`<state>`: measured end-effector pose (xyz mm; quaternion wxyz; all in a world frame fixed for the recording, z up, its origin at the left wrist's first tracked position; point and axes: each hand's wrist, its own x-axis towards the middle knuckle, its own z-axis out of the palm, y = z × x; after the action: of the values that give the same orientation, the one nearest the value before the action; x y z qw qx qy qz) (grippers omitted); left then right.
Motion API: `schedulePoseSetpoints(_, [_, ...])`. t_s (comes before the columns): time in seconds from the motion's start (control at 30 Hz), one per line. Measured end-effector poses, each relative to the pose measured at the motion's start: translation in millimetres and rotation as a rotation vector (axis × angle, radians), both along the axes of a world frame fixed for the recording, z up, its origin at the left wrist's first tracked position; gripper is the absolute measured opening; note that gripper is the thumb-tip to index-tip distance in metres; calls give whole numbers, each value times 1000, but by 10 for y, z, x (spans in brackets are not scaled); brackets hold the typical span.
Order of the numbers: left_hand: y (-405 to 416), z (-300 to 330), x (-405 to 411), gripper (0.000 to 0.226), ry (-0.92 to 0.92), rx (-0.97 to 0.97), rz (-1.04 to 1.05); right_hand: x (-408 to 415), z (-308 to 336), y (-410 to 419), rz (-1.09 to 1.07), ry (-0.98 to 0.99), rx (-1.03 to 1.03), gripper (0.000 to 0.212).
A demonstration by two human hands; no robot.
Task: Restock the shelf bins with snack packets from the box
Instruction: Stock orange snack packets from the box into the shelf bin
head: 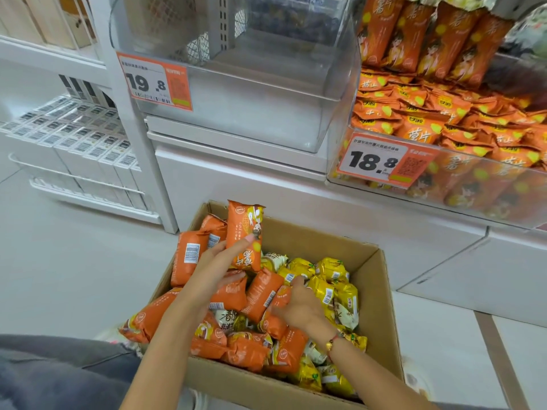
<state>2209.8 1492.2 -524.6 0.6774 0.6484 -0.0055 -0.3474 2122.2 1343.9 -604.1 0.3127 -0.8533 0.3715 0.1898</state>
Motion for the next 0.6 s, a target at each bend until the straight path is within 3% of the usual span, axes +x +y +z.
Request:
schedulePoseSetpoints(0.13, [-18,28,-9,38,28,-35,10,16,258,-242,-150,-118,311,82])
schedulePoseSetpoints(0.23, [-23,42,-58,47,-36,-24,-15,-73,691,-421,-258,-238,574,64])
schedulePoseSetpoints(0.33, [-37,120,-128,49,-149,9,-36,-217,1153,-577,-191,-298,779,50])
schedulePoseSetpoints(0.47, [-60,433,-139,43,-308,23,46,-443,1690,-737,-122,-355,971,56])
schedulePoseSetpoints(0.6, [-118,905,-113,68,-438,-86,110,-648,2247,-855,-117,-546,1143,71])
